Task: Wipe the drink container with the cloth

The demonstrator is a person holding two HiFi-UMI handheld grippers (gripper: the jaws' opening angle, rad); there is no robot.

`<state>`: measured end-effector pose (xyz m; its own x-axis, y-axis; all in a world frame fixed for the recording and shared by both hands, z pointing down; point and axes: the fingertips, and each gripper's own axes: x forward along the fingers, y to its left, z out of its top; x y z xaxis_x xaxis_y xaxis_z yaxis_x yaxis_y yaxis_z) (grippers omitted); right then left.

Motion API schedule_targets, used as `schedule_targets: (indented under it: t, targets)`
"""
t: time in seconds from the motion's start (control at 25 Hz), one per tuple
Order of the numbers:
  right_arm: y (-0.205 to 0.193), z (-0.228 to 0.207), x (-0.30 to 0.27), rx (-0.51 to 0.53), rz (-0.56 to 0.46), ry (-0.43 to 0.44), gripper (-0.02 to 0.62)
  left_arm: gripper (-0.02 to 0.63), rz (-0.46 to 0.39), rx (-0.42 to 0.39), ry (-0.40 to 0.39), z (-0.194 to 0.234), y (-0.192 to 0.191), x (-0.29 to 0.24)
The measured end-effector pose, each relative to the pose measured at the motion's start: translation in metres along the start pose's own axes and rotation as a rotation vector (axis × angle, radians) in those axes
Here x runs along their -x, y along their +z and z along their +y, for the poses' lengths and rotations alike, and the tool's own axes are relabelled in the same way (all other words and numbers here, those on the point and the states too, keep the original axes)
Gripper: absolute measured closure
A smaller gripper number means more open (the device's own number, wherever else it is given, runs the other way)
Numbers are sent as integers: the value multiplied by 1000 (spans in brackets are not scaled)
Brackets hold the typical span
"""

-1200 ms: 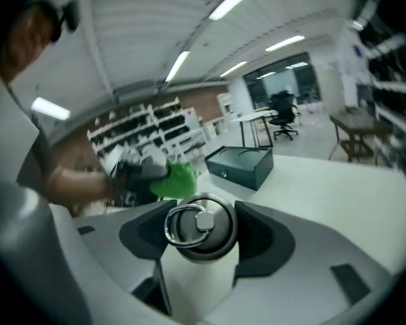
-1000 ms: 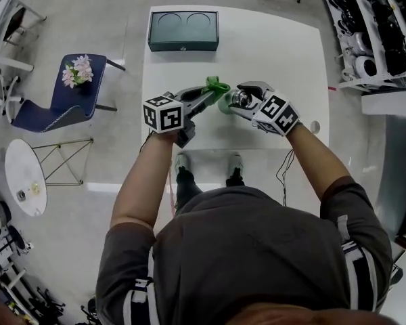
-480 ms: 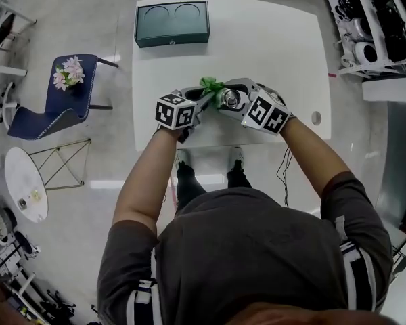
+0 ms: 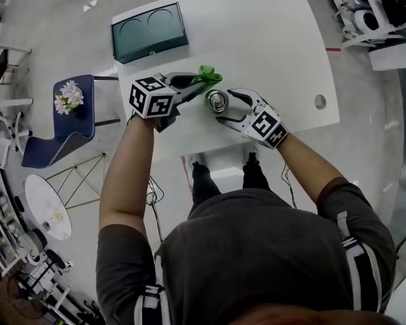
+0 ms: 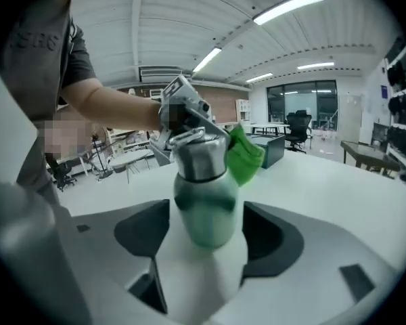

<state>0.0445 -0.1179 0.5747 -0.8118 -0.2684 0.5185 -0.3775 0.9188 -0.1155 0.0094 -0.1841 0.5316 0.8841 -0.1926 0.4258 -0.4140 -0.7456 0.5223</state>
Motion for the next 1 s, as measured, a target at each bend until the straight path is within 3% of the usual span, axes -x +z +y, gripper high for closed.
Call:
schedule_targets:
  t: [0.04,0.12,0.24,0.32,0.52,0.64,0.76,0.84,0.92,1.0]
  targets:
    - [-4,1,-4,5,-2,-3,307,557,44,3,-58,-3,-2,-10]
    - [-6,1,-7,0,-11,2,310,557,112,34,-154,-6,-6,-28]
    - [-6,1,-7,8,-20,22,314,557,199,59,-216,-1,-11,-44]
    - [-6,1,-7,15,-27,30,314,557,251,45,-217,1,-14,-54]
    - [-7,3,-5,17,-30,39,318,557,369,-64,-134,13,-28,-70]
    - [-6,1,-4,18,-27,44,316,557,314,-112,-79,12,-19,-51]
    - [-7,1,-3,28,-23,47,318,557,88,-74,-52,-11,14,-6]
    - [-8,1,-2,31,-21,46,318,557,-25,-91,-45,-40,32,16]
    - [-9,1,-2,31,-15,42,318,557,-32,-159,-9,-63,34,17]
    - [-9,1,-2,32,-4,38,318,557,20,-254,56,-77,27,6]
